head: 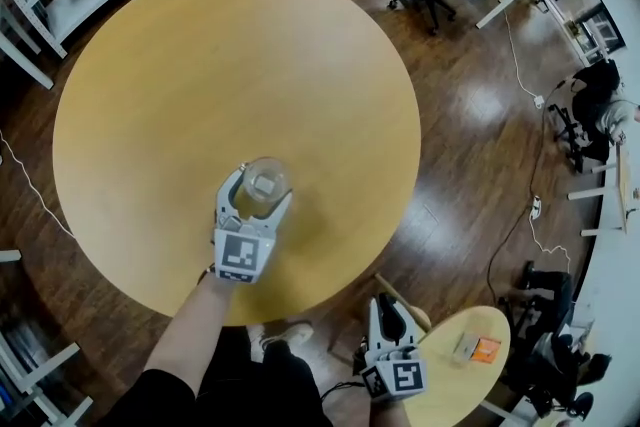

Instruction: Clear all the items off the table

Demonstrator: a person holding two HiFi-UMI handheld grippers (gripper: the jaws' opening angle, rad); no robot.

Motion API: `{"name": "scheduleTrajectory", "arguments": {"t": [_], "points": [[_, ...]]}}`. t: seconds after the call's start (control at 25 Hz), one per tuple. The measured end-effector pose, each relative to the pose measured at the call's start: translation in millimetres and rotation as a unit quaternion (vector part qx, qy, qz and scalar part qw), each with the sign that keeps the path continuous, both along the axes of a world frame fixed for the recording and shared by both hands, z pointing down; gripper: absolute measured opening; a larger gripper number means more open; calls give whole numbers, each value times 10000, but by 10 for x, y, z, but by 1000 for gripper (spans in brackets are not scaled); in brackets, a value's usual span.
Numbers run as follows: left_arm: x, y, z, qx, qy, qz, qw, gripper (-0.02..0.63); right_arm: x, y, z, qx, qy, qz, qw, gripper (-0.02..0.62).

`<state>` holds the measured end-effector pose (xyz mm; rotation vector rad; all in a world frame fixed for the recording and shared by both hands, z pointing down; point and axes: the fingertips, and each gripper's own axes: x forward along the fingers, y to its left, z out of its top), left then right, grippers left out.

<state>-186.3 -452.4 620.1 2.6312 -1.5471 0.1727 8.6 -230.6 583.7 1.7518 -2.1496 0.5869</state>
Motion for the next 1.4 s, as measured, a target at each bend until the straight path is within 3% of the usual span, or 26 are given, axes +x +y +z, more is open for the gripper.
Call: {"name": "scheduleTrajectory", "arguments": {"t": [0.16,0.4,0.8,1.04,1.24,1.4], "points": [[71,-99,43,112,-81,-12,9999,384,-35,-13,42,-81,0,-27,10000,72],[91,-209,49,-23,224,5,9997,379,-36,-42,37,-117,2,39,9999,72],[-48,104,103,42,87,517,9986,374,-128,-213,139,-117,-65,-220,9997,72],[-266,468,39,-88,100,822,9965,374,-537,-507,185,-27,-294,-689,9972,72],[-451,624,-28,-192,236,841,9960,374,-1057,-906,111,326,-669,-1468,9864,72],[-673,701,-259,-97,308,796,9963,374,-1251,-1175,-48,642,-877,-1525,9823,72]]}}
